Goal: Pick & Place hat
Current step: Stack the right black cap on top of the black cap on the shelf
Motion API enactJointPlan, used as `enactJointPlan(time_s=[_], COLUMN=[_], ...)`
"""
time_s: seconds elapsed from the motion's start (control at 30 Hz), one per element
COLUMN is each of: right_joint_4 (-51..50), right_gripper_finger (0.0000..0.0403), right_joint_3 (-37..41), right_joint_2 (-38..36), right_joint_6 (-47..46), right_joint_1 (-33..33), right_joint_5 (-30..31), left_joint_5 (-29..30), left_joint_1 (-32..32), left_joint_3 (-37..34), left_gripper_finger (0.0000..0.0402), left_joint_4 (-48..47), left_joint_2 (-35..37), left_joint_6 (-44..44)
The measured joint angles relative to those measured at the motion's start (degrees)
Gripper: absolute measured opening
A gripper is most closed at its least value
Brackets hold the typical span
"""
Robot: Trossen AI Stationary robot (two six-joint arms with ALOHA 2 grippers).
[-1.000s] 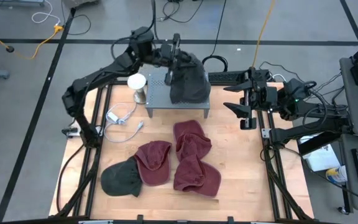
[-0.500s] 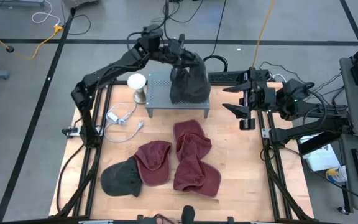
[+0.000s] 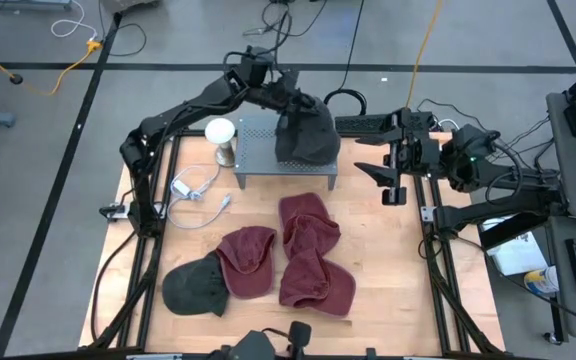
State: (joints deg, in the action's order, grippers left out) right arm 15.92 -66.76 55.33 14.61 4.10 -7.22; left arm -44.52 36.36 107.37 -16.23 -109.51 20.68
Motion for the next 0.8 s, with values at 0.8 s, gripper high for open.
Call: enactJointPlan(time_s=[0.8], right_joint_4=[-0.06], right_gripper_finger=[0.0196], right_joint_3=[0.0], right_joint_2=[0.0], right_joint_6=[-0.37], right_joint_1=[1.09], right_joint_5=[0.0], left_joint_5=[12.1], left_joint_1=[3.52], left_joint_3=[-0.02], left_gripper_finger=[0.003], left_joint_4=[-20.49], left_joint_2=[0.02], left_joint_6=[-6.16])
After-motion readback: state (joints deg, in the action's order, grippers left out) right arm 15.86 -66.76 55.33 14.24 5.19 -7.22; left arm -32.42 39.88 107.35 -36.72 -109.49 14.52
